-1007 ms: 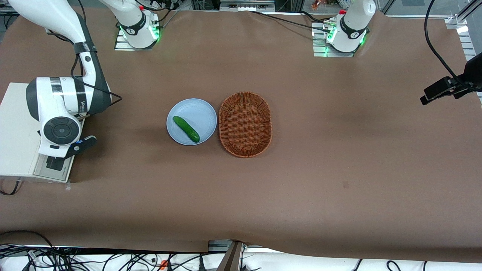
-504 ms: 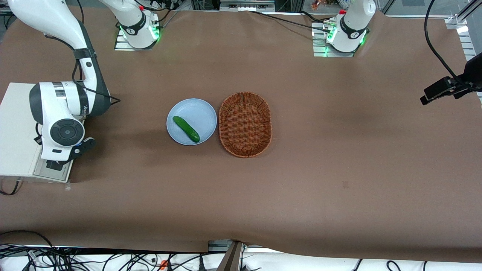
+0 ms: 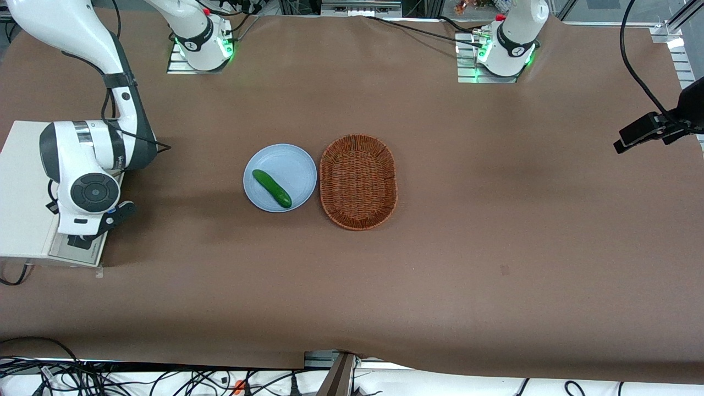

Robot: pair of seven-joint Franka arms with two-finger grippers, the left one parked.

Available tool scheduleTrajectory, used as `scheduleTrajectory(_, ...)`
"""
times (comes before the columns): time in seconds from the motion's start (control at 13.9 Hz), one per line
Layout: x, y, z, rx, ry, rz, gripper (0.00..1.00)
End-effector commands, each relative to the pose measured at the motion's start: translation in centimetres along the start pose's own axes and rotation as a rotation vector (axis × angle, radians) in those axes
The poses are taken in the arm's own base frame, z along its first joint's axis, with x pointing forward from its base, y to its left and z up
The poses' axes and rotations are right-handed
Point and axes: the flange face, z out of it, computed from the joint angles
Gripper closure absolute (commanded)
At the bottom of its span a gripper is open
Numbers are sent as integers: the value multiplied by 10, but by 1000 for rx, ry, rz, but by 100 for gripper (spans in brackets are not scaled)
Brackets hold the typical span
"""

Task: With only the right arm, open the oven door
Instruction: 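Move the right gripper down to the toaster oven's silver door handle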

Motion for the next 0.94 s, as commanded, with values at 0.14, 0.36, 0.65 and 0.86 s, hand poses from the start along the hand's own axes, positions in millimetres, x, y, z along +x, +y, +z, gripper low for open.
scheduleTrajectory(0.14, -4, 6, 12, -11, 5, -33, 100)
scheduleTrajectory(0.36, 0, 5, 16, -14, 16, -38, 100)
scheduleTrajectory(0.65, 3, 4, 20, -5, 14, -28, 100)
scheduleTrajectory(0.86, 14, -3, 18, 28, 35, -15, 100)
